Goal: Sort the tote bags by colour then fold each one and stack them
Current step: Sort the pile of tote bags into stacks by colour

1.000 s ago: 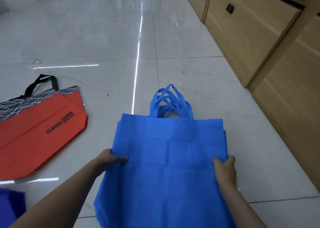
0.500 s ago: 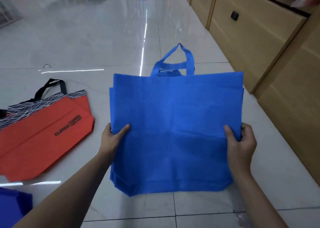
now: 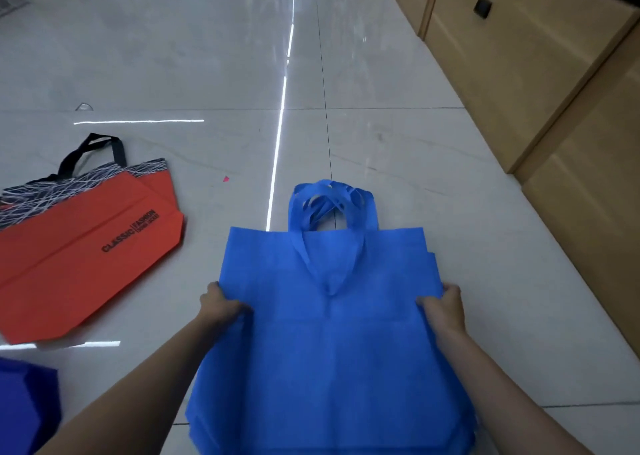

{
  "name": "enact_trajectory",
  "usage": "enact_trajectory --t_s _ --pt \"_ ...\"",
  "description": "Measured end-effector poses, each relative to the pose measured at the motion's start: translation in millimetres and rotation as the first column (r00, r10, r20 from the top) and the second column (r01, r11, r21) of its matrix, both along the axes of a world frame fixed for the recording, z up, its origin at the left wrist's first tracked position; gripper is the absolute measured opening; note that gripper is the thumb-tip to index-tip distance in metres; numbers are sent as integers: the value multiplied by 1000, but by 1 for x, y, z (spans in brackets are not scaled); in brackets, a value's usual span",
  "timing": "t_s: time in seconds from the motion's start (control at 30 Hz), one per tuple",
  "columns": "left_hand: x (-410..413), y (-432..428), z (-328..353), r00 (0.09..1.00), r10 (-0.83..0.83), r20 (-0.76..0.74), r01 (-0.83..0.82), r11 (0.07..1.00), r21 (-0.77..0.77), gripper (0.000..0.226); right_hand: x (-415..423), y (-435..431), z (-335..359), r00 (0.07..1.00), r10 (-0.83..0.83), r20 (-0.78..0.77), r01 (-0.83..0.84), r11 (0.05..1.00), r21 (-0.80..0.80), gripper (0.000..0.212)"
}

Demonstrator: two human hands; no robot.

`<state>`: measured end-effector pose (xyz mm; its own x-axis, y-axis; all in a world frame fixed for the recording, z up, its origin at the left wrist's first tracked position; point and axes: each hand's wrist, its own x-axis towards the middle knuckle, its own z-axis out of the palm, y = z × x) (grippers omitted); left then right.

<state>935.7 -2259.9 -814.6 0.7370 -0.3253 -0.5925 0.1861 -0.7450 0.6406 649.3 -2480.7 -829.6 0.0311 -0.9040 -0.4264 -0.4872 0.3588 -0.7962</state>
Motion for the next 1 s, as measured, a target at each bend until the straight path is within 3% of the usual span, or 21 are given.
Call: enact_trajectory --t_s 0.07,0.1,0.17,0.23,0.27,0.3,0.37,0.4,0.43,0.47,0.5,0.6,0.7,0.73,0.77,0.8,0.87,0.9,0.97,1.0 --pt "-3 -3 3 999 10 39 -4 989 -150 57 4 3 1 983 167 -73 -176 977 -124 58" --pt "-3 -4 2 998 11 65 2 981 -196 57 6 4 2 940 239 -245 -284 944 -170 69" --pt "-3 0 0 990 2 143 20 988 -154 69 12 7 1 777 248 -579 -451 860 -238 81" --pt "1 4 -2 977 -24 211 28 999 -16 81 27 10 11 747 231 -623 -576 693 -433 75" --pt "2 8 -3 975 -32 222 23 999 47 84 39 14 15 734 290 -614 -657 533 -534 71" --pt "4 12 -3 974 -35 223 17 996 85 85 51 17 13 681 361 -636 -731 310 -607 68" --pt "7 17 -2 976 -32 216 16 997 77 86 76 31 6 428 443 -788 -822 -171 -542 70" --pt "7 17 -2 978 -34 205 24 999 47 88 88 41 3 293 422 -858 -847 -302 -438 75" --pt "8 17 -4 981 -41 192 36 999 26 89 101 48 -2 208 401 -892 -876 -329 -353 81" --pt "7 16 -5 979 -67 190 63 998 25 88 113 49 -1 176 395 -902 -920 -260 -294 85" --pt "7 16 -8 974 -103 200 97 994 40 82 127 43 1 218 395 -893 -941 -157 -299 86" --pt "6 12 -13 963 -159 217 143 986 91 72 164 3 22 360 379 -852 -930 71 -362 61" --pt "10 9 -13 970 -155 188 142 987 79 74 194 -39 63 710 233 -665 -699 349 -625 46" --pt "12 9 -13 972 -156 175 145 986 77 75 200 -46 74 795 130 -592 -591 384 -710 45" --pt "14 9 -14 973 -157 166 148 987 66 75 204 -47 78 832 81 -549 -539 353 -765 44" --pt "15 9 -15 975 -157 159 150 987 60 76 208 -43 77 843 95 -530 -535 248 -808 43" --pt "16 10 -15 979 -144 144 139 989 41 76 211 -19 64 760 291 -581 -604 -12 -797 39" --pt "15 10 -15 981 -127 144 126 992 17 76 212 -4 54 641 418 -644 -677 -87 -731 38" --pt "13 13 -16 987 -59 149 61 998 -11 75 211 24 33 305 645 -701 -893 -62 -446 43" --pt "10 15 -13 986 -35 165 37 999 -12 75 213 31 23 217 703 -677 -951 -5 -309 51"
